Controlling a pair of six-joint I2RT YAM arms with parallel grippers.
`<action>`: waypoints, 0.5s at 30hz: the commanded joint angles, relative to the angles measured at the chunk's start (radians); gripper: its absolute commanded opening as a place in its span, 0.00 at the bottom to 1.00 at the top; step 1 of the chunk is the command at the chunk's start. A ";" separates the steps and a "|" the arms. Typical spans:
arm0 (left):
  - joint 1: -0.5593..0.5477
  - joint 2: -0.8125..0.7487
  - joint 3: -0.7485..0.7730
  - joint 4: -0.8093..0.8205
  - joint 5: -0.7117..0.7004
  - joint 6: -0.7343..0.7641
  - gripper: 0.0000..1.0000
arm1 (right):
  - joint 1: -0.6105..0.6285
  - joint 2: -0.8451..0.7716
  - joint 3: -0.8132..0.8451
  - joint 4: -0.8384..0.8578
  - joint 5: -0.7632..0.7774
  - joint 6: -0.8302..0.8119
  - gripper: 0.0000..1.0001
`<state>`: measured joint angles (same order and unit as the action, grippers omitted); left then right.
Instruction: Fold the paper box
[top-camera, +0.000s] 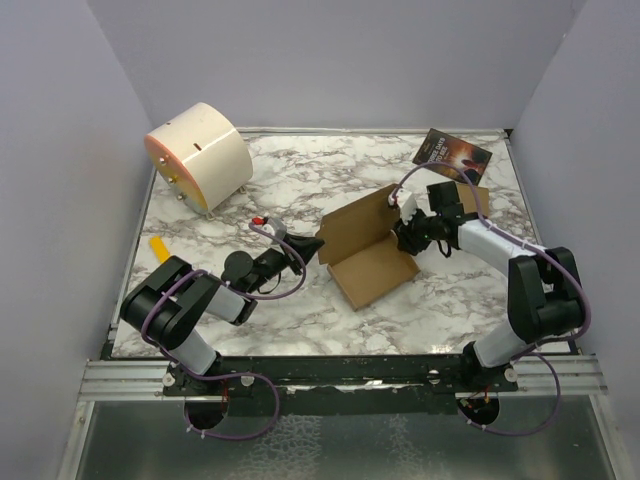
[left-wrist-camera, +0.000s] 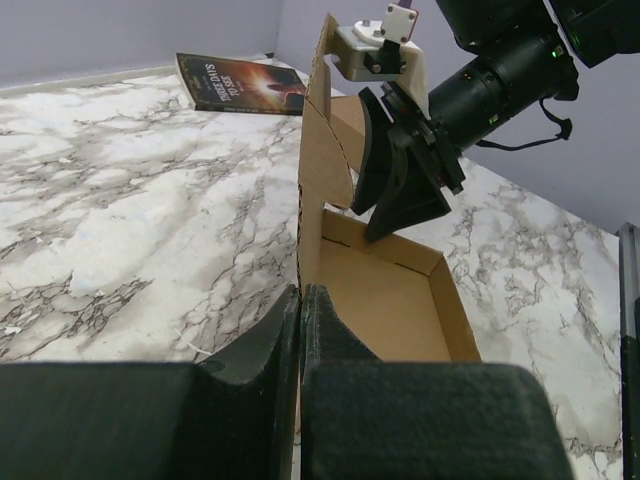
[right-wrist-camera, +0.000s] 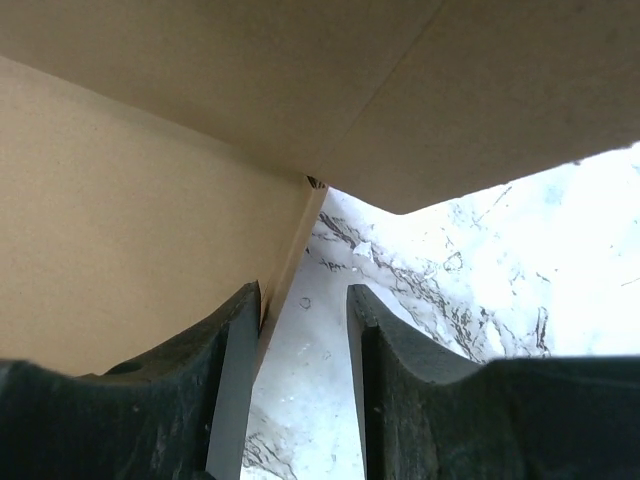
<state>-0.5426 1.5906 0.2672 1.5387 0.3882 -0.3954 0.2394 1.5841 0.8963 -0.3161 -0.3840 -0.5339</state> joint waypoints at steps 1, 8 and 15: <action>0.004 -0.023 0.012 0.242 -0.012 0.010 0.00 | -0.011 -0.028 0.007 -0.063 -0.064 -0.073 0.40; 0.003 -0.016 0.019 0.242 -0.029 0.017 0.00 | -0.011 0.002 0.016 -0.110 -0.061 -0.104 0.37; 0.003 -0.005 0.029 0.241 -0.049 0.026 0.00 | -0.011 0.009 0.014 -0.117 -0.051 -0.102 0.36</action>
<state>-0.5426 1.5894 0.2691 1.5383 0.3729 -0.3859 0.2325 1.5764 0.8963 -0.4118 -0.4221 -0.6197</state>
